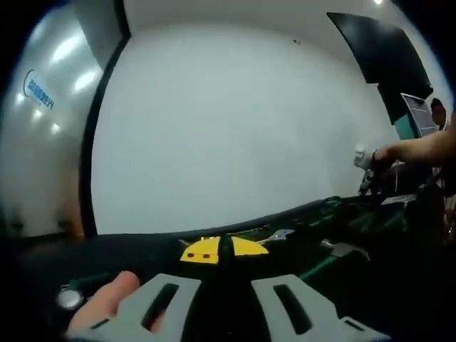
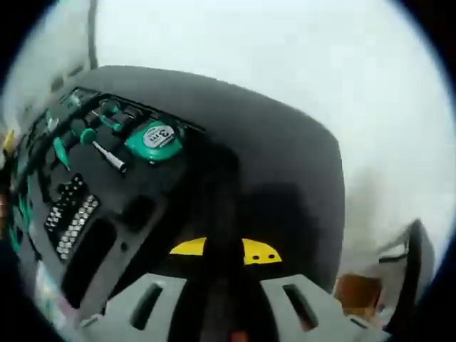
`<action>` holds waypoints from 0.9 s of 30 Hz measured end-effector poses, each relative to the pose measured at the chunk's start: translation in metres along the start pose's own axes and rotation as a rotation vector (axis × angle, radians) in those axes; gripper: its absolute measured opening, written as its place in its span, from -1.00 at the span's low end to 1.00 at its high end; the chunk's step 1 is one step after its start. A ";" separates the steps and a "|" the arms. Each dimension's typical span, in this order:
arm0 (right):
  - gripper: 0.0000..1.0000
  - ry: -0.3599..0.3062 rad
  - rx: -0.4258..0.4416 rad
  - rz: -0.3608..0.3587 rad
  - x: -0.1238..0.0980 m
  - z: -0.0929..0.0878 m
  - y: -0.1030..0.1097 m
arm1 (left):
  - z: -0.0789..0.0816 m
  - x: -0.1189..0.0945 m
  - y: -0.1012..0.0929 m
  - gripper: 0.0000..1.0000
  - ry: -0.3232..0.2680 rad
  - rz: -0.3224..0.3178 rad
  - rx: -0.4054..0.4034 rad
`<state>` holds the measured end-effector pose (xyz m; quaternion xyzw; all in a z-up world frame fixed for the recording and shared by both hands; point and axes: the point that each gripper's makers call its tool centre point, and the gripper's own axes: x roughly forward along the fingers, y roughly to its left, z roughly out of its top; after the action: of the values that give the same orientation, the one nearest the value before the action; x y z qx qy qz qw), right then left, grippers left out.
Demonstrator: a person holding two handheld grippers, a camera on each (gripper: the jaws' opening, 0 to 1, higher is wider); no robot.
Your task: Pick up the tools and put them into their designated positions in the toolbox.
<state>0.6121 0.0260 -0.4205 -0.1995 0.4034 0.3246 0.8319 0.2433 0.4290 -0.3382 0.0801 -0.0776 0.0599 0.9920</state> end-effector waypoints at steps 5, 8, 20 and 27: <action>-0.72 0.075 0.024 0.014 -0.042 -0.030 0.012 | 0.001 0.000 -0.005 -0.89 0.000 -0.011 0.010; -0.72 0.016 0.158 0.080 -0.066 -0.029 0.031 | 0.002 0.004 -0.008 -0.89 0.001 -0.014 0.032; -1.00 -0.015 -0.039 -0.066 -0.113 -0.029 0.043 | 0.001 0.006 0.001 -0.91 0.004 -0.014 0.022; -0.74 0.164 -0.282 -0.005 -0.080 -0.072 0.083 | -0.002 0.006 0.004 -0.92 0.009 -0.012 0.010</action>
<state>0.4779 0.0124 -0.4053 -0.3413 0.4198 0.3585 0.7608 0.2487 0.4337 -0.3385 0.0853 -0.0726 0.0546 0.9922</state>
